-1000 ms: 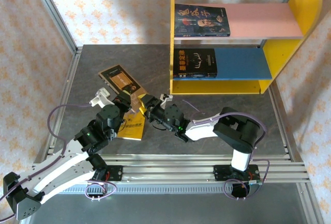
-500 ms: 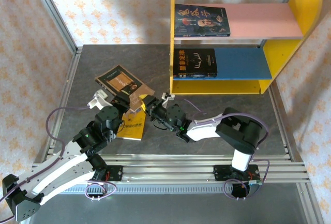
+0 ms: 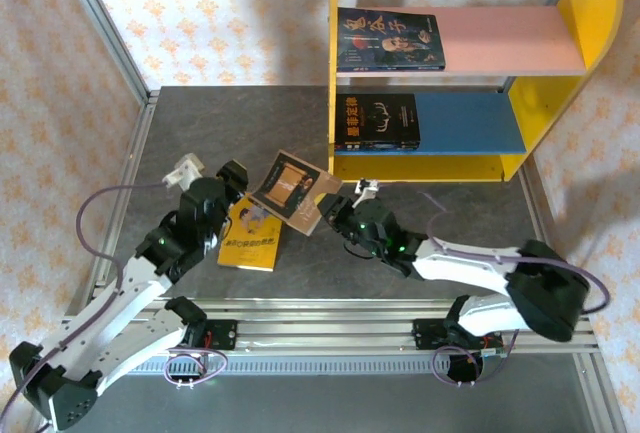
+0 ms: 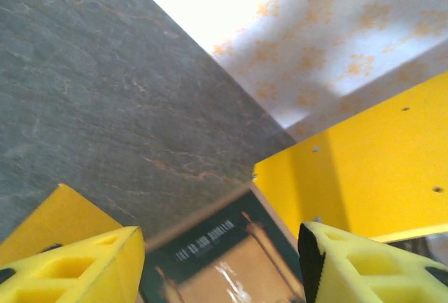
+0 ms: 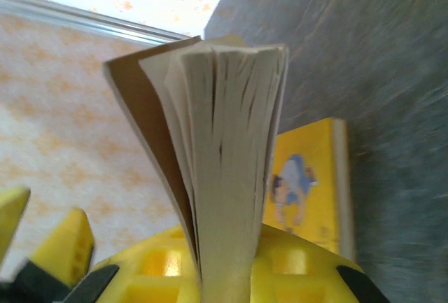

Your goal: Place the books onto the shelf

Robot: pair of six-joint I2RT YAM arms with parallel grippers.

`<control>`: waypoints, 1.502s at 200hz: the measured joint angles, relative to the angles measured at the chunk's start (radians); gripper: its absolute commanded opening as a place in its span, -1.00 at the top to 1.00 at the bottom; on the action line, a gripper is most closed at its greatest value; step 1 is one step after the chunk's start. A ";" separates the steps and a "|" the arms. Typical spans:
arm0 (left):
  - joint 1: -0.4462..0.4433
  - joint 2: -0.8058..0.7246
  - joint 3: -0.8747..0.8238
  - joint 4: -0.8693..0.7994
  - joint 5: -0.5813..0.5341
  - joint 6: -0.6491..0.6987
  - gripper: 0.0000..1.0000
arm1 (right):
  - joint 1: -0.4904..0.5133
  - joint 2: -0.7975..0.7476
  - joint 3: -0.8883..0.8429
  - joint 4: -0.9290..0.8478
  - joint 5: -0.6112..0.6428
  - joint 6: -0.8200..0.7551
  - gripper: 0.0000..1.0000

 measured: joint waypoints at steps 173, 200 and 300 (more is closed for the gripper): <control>0.118 0.256 -0.064 0.162 0.870 0.255 -0.33 | -0.491 -0.347 0.102 -0.600 -0.621 -0.405 0.83; 0.118 0.258 -0.079 0.232 0.923 0.234 -0.33 | -0.521 -0.342 0.103 -0.551 -0.678 -0.378 0.83; 0.118 0.317 -0.171 0.515 1.039 0.083 -0.35 | -0.533 -0.314 0.073 -0.333 -0.766 -0.243 0.85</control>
